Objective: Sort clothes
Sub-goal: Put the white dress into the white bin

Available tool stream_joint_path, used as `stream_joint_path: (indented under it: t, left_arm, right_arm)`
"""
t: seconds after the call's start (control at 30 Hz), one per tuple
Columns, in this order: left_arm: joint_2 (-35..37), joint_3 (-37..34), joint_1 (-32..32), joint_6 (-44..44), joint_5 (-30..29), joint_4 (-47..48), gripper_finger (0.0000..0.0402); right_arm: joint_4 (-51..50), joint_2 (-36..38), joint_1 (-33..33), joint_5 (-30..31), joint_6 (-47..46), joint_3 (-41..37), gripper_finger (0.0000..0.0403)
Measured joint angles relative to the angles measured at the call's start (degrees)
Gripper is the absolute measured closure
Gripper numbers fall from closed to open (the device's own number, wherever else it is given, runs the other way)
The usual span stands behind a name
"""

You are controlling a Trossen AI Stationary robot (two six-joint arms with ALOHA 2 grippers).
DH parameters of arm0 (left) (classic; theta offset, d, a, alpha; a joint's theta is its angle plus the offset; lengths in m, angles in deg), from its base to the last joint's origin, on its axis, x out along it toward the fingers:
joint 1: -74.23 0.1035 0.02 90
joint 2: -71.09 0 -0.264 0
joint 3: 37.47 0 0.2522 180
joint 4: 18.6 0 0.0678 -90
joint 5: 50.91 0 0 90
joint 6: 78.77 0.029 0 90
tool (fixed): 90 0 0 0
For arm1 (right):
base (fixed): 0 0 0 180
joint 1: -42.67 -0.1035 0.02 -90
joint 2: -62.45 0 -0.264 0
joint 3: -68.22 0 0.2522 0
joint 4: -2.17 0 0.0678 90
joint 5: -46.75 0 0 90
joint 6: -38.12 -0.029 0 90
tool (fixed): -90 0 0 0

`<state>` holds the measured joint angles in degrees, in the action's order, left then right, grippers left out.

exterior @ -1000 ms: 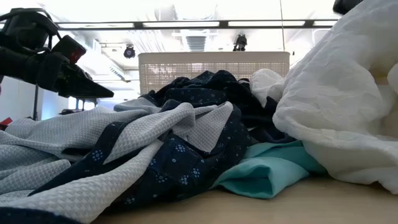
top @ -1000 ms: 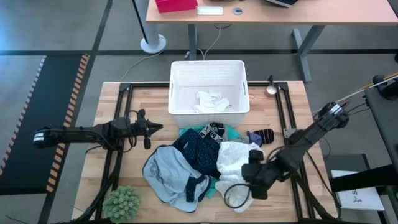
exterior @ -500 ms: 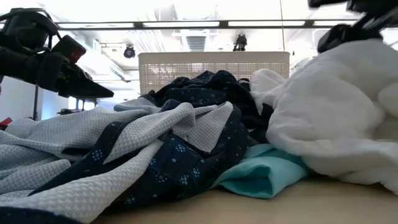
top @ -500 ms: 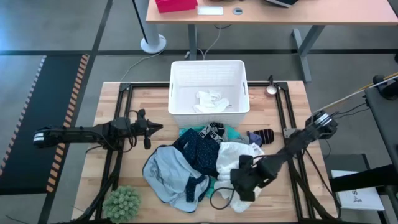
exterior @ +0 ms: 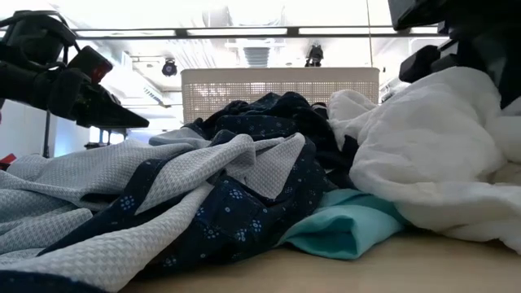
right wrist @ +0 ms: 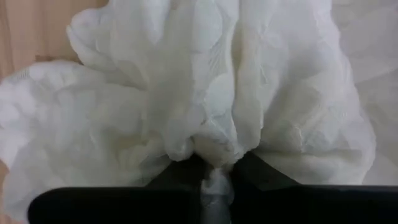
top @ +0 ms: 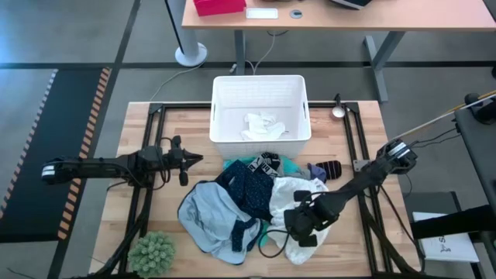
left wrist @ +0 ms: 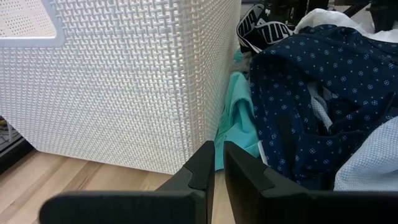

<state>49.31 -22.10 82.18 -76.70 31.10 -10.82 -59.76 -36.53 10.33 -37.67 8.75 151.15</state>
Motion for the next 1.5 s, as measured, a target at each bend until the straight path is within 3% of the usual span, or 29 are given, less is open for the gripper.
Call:
stream_joint_path:
  t: [0.2,0.47,0.8,1.2,1.5]
  left_arm:
    - [0.0,0.0,0.0,0.0,0.0,0.0,0.038]
    - [0.0,0.0,0.0,0.0,0.0,0.0,0.038]
    - [0.0,0.0,0.0,0.0,0.0,0.0,0.038]
    - [0.0,0.0,0.0,0.0,0.0,0.0,0.038]
    - [0.0,0.0,0.0,0.0,0.0,0.0,0.038]
  right_arm:
    - [-10.5,0.5,0.1,1.9,0.4,4.4,0.0372]
    - [-23.0,2.5,0.1,12.9,4.8,17.2,0.0385]
    - [-28.7,4.8,0.4,24.8,12.7,34.2,0.0385]
    - [-28.4,4.8,3.5,44.5,26.5,56.4,0.0385]
    - [-12.3,4.8,11.5,45.7,48.2,65.9,0.0385]
